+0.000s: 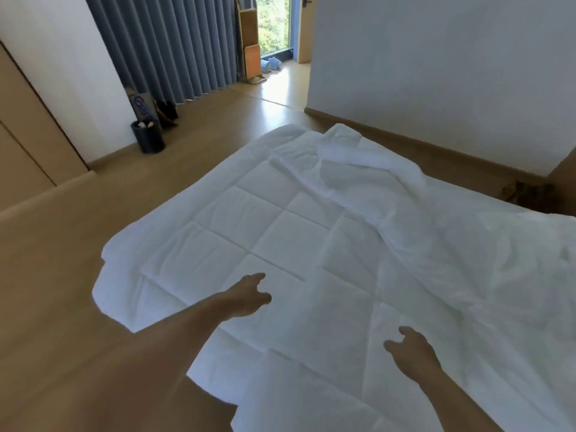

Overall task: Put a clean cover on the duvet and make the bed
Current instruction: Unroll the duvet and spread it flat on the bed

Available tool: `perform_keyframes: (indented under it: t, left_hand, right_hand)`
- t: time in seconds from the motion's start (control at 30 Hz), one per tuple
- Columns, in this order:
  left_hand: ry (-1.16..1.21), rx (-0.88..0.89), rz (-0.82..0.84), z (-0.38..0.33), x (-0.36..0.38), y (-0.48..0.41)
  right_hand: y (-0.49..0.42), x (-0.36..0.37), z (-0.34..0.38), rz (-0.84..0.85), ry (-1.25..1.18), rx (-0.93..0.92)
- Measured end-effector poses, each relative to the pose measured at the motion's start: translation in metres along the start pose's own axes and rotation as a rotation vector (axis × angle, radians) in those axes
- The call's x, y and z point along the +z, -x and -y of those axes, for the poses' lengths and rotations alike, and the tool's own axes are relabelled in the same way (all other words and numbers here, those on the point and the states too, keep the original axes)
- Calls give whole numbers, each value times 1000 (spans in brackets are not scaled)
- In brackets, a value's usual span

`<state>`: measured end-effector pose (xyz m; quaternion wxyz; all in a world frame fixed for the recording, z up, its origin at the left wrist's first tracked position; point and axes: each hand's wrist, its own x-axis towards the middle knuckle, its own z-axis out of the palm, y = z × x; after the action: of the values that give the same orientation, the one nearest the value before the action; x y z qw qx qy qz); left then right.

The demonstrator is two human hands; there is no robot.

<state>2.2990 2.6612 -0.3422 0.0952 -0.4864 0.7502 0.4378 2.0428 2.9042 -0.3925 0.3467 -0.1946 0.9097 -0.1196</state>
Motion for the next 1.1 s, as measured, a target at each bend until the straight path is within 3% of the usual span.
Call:
perform_keyframes:
  t: [0.27, 0.4, 0.67, 1.1]
  left_hand:
    - [146, -141, -288, 213, -212, 47]
    - [234, -178, -368, 280, -287, 58]
    - [224, -272, -322, 333, -362, 8]
    - [151, -275, -104, 365, -522, -197]
  right_hand:
    - [48, 135, 269, 130, 105, -244]
    - [87, 193, 384, 183, 131, -412]
    - [76, 261, 533, 186, 139, -516]
    - [-37, 381, 710, 301, 22, -304]
